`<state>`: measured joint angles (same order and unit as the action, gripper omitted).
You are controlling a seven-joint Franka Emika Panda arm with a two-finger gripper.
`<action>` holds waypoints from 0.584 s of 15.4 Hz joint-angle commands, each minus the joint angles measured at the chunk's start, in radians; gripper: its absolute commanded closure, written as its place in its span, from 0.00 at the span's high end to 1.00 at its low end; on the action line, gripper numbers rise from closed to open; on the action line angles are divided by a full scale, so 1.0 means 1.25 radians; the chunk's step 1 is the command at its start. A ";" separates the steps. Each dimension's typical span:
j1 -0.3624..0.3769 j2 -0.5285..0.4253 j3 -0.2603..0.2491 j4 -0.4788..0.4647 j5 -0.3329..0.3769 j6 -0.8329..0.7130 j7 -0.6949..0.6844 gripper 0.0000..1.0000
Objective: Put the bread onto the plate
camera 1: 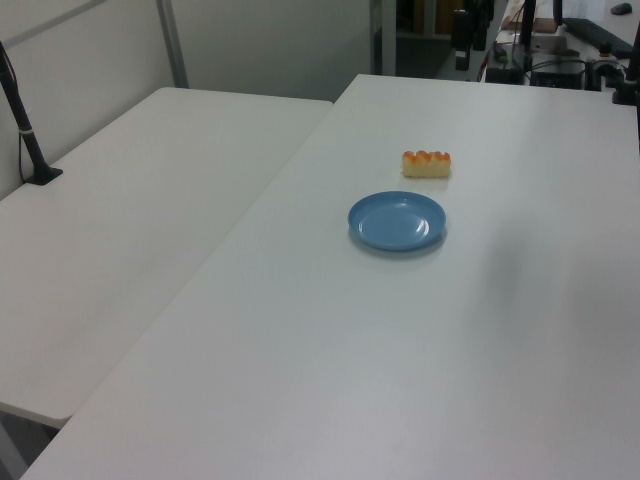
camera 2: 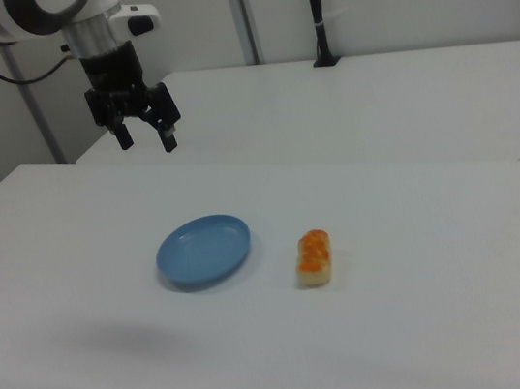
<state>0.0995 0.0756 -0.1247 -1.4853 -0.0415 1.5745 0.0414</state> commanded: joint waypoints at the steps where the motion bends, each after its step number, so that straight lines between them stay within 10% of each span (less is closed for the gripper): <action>1: 0.017 -0.022 -0.018 -0.024 0.012 -0.008 -0.004 1.00; 9: 0.017 -0.021 -0.018 -0.024 0.012 -0.012 -0.004 1.00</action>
<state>0.0995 0.0756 -0.1249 -1.4856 -0.0415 1.5745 0.0414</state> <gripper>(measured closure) 0.000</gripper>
